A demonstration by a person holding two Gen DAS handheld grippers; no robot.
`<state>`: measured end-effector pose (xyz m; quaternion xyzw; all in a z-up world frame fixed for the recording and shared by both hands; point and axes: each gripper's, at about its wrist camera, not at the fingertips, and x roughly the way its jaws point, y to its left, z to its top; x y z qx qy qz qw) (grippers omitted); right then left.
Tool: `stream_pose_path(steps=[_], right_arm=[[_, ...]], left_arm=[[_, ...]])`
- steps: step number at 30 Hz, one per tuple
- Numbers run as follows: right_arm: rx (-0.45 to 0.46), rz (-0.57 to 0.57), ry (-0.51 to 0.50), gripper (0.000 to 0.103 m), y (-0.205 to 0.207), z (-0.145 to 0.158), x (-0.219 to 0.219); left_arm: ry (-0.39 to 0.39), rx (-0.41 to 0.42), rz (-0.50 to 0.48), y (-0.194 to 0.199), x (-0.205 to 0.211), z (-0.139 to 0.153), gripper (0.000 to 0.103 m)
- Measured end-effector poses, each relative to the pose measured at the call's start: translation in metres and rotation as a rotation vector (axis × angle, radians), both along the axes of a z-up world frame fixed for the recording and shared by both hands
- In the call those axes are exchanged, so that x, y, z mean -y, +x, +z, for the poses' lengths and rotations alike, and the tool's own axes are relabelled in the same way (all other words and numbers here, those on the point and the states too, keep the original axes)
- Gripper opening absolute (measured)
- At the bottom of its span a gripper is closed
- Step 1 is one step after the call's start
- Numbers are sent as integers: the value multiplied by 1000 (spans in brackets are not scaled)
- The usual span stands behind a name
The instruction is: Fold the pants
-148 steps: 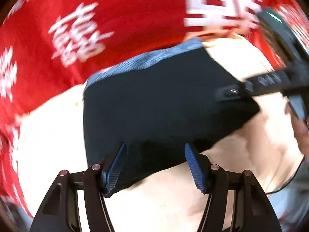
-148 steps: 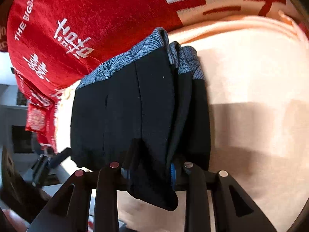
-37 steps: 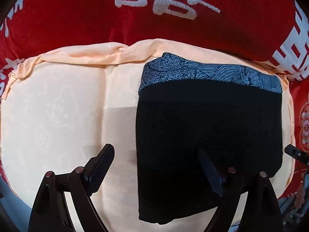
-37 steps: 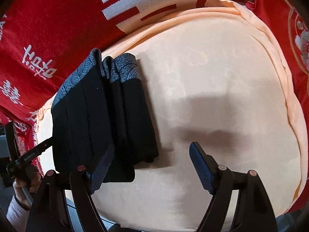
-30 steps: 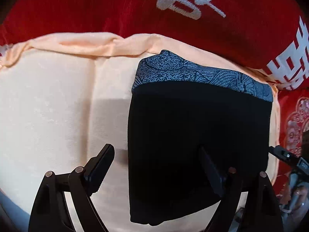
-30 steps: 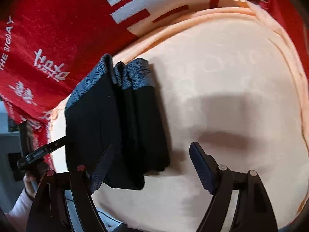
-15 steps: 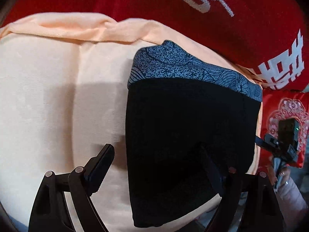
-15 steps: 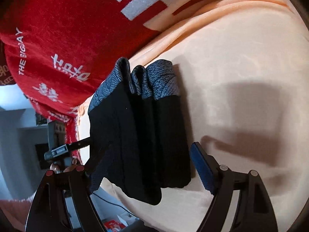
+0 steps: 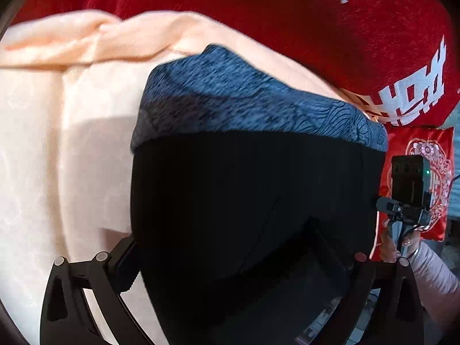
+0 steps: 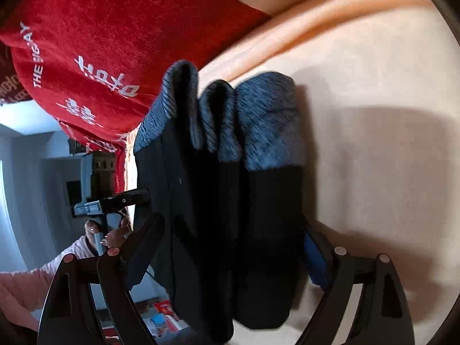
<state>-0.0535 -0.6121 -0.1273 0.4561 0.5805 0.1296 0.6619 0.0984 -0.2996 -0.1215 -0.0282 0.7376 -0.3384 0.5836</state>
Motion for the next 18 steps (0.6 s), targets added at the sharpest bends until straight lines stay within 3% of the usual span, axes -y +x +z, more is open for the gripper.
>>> stream_pose_path(steps=[2, 6, 9, 18], right_arm=[[-43, -41, 11, 87, 1, -2, 2], [-82, -63, -13, 56, -6, 3, 6], [-49, -62, -23, 45, -8, 17, 3], [-13, -45, 21, 40, -25, 54, -12]], left_arm=[[20, 27, 16, -3, -1, 4, 102], [14, 112, 37, -11, -3, 25, 77], [14, 144, 55, -16, 1, 39, 62], [25, 183, 102, -42, -6, 81, 57]])
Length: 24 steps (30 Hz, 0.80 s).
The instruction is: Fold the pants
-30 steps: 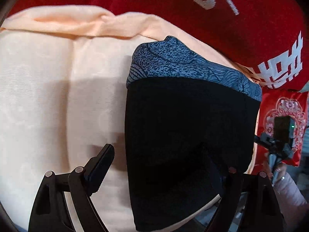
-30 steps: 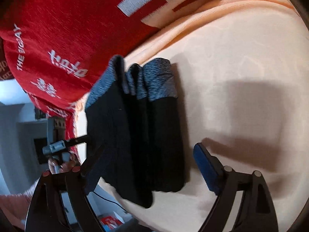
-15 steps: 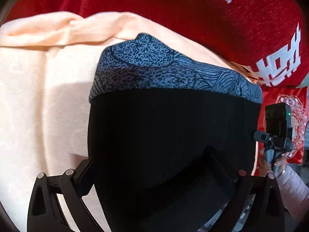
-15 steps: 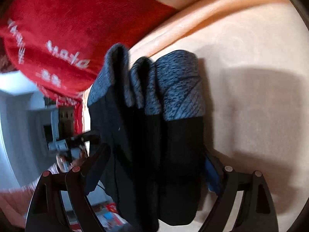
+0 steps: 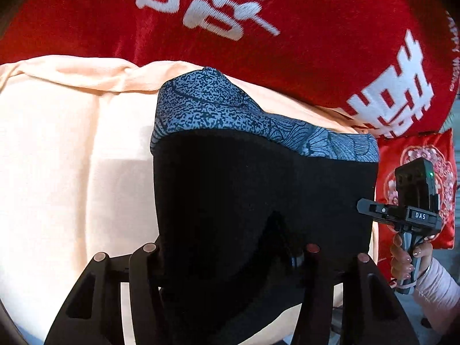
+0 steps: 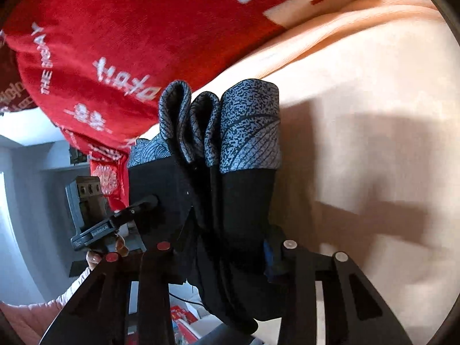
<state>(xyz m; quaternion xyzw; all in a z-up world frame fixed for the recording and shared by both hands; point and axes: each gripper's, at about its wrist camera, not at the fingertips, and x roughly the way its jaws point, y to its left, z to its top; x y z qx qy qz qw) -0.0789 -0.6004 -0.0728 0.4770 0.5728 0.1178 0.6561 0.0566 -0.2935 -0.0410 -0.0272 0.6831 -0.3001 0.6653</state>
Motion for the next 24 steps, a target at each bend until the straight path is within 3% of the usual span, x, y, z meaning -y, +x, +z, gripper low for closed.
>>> stream_pose_path(steps=[6, 12, 19, 21, 24], right_arm=[[0, -16, 30, 40, -33, 20, -29], [-17, -51, 57, 40, -72, 14, -62], [-73, -39, -34, 43, -83, -15, -98], [-86, -62, -53, 50, -87, -25, -97], [-97, -98, -59, 60, -91, -34, -95]], left_arm=[[6, -10, 2, -29, -23, 21, 57], [26, -40, 7, -50, -59, 18, 57], [65, -37, -4, -68, -89, -16, 59], [77, -36, 24, -68, -99, -31, 77], [61, -37, 60, -64, -107, -40, 89]])
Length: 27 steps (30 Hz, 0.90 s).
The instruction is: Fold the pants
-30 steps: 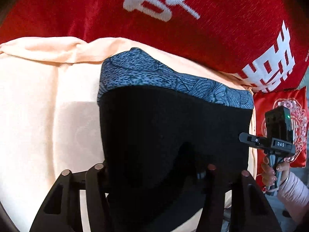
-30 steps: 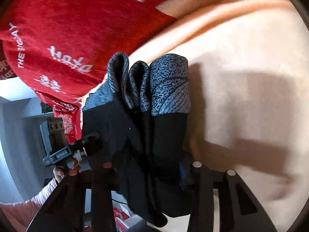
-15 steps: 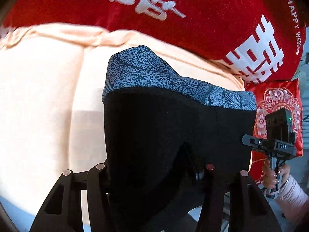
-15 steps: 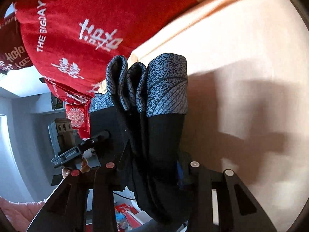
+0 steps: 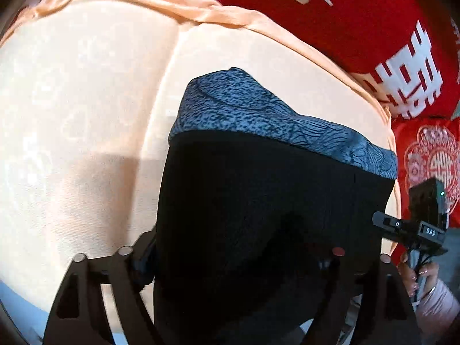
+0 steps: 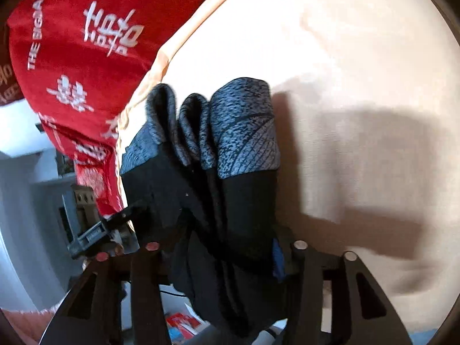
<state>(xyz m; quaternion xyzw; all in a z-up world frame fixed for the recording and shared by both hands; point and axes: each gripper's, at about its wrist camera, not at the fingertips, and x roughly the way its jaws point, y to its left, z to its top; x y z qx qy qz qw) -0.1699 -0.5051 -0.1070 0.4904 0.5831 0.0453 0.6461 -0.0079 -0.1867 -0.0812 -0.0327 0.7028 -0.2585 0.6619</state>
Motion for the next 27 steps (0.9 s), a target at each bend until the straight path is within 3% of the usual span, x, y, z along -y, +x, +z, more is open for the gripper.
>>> stream_pose_path(steps=[4, 10, 19, 25, 27], right_arm=[[-42, -29, -59, 66, -6, 8, -3], [-72, -41, -212, 68, -17, 43, -9], [-130, -139, -277, 80, -63, 88, -27], [-187, -57, -512, 88, -78, 121, -61], [-162, -43, -531, 98, -81, 133, -71]], left_arm=[[44, 9, 2, 0, 0, 2, 94], [172, 136, -58, -11, -1, 34, 94], [304, 248, -119, -55, -8, 79, 94], [357, 277, -189, -90, -5, 98, 94], [378, 299, -201, -100, -4, 107, 94]])
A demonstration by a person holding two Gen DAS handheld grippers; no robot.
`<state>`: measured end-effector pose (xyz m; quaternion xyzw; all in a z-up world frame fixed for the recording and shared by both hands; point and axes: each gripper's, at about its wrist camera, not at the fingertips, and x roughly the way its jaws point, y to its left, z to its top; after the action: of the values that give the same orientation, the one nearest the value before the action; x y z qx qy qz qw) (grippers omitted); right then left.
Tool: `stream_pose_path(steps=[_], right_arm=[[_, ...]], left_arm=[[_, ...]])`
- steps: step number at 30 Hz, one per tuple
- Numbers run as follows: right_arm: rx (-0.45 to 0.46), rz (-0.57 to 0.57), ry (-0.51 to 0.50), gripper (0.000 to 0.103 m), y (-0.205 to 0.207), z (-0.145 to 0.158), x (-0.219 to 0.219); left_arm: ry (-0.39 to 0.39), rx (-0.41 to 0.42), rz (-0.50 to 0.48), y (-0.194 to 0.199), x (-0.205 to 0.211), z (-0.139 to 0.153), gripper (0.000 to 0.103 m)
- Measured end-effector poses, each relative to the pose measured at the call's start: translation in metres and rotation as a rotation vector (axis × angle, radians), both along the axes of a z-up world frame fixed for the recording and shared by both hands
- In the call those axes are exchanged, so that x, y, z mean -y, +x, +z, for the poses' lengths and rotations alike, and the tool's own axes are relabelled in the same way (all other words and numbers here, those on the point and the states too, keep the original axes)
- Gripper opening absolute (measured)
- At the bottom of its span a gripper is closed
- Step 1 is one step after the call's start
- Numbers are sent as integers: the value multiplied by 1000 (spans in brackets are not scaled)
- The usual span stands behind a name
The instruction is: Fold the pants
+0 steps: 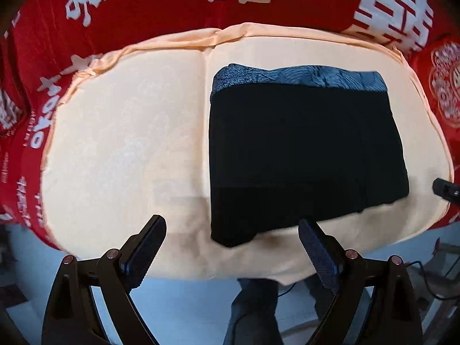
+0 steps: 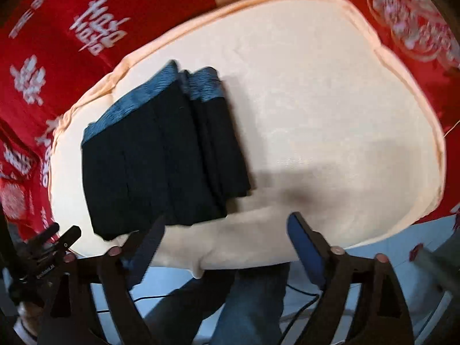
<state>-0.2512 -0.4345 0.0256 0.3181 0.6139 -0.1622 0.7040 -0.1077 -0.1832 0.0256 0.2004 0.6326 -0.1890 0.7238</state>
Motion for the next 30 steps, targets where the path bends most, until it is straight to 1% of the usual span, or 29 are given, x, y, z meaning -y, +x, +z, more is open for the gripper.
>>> stream_pose_path(steps=[1, 4, 7, 9, 12, 17, 22, 30], right_arm=[[5, 13, -9, 103, 0, 6, -7], [17, 41, -55, 103, -1, 22, -23], [14, 60, -72, 103, -1, 34, -37], [0, 80, -99, 103, 1, 40, -45], [-35, 132, -161, 103, 7, 52, -62], [-60, 130, -146, 103, 9, 63, -77], [-80, 116, -142, 103, 9, 68, -87], [-83, 136, -148, 103, 18, 77, -94]], left_arm=[[0, 8, -9, -5, 0, 6, 94], [-12, 12, -4, -13, -5, 20, 94], [-18, 7, 5, -18, -8, 29, 94], [-10, 8, 5, -23, -11, 36, 103], [-19, 18, 11, -28, -13, 47, 103], [-24, 31, 25, -36, -16, 57, 103], [4, 52, 34, -41, -19, 64, 103], [7, 26, 73, -37, -27, 71, 103]])
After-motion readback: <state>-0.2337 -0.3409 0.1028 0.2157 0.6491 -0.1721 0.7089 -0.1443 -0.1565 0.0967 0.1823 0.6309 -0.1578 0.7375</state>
